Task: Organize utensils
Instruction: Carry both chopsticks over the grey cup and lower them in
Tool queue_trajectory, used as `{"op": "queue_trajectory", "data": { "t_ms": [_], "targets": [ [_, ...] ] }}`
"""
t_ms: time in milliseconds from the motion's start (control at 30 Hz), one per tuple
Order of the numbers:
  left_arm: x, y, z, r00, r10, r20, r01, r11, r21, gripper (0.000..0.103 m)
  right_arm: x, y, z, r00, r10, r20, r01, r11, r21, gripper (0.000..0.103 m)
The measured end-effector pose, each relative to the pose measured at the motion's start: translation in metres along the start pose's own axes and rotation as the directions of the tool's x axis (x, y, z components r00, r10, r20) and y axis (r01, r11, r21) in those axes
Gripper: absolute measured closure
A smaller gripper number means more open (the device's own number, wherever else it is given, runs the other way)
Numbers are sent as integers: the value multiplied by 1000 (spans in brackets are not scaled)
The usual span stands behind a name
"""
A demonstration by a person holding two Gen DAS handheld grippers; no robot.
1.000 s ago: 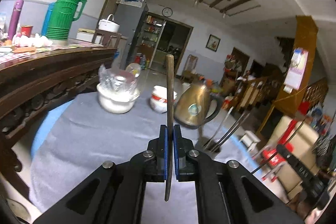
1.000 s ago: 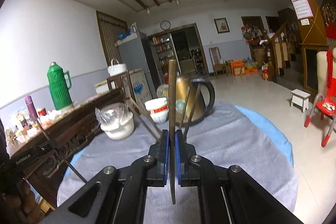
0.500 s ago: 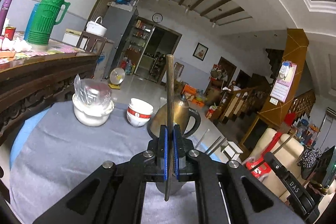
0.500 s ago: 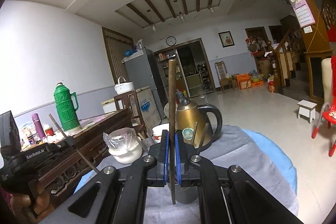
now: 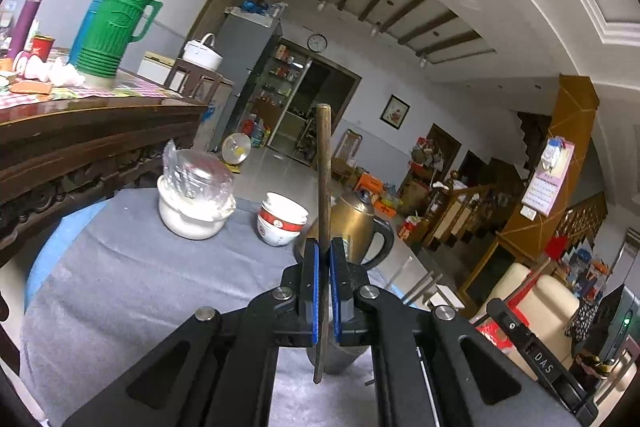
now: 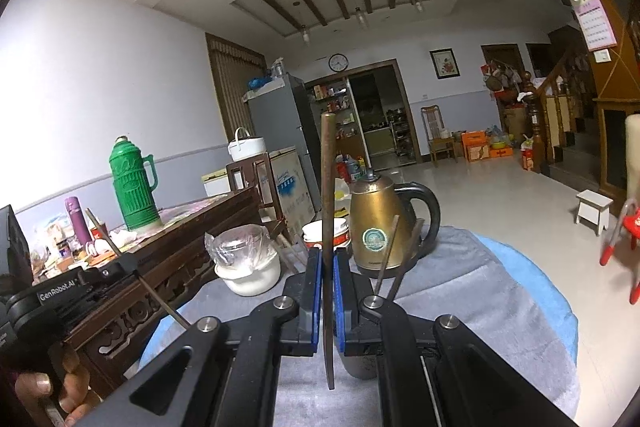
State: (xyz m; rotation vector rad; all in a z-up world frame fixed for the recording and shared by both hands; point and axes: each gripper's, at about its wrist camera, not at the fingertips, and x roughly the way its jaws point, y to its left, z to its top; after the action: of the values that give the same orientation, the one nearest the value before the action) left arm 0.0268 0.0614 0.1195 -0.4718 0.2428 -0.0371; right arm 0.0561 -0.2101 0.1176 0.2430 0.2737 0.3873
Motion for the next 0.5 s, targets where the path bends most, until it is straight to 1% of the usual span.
{"op": "queue_trajectory", "data": {
  "t_ms": [233, 500],
  "targets": [
    [-8, 18, 5, 1000, 14, 17, -13, 999, -37, 98, 12, 18, -1, 1000, 13, -26, -14, 999, -32, 97],
    [-14, 23, 8, 1000, 11, 29, -10, 999, -46, 98, 16, 30, -1, 999, 23, -30, -25, 998, -56, 97]
  ]
}}
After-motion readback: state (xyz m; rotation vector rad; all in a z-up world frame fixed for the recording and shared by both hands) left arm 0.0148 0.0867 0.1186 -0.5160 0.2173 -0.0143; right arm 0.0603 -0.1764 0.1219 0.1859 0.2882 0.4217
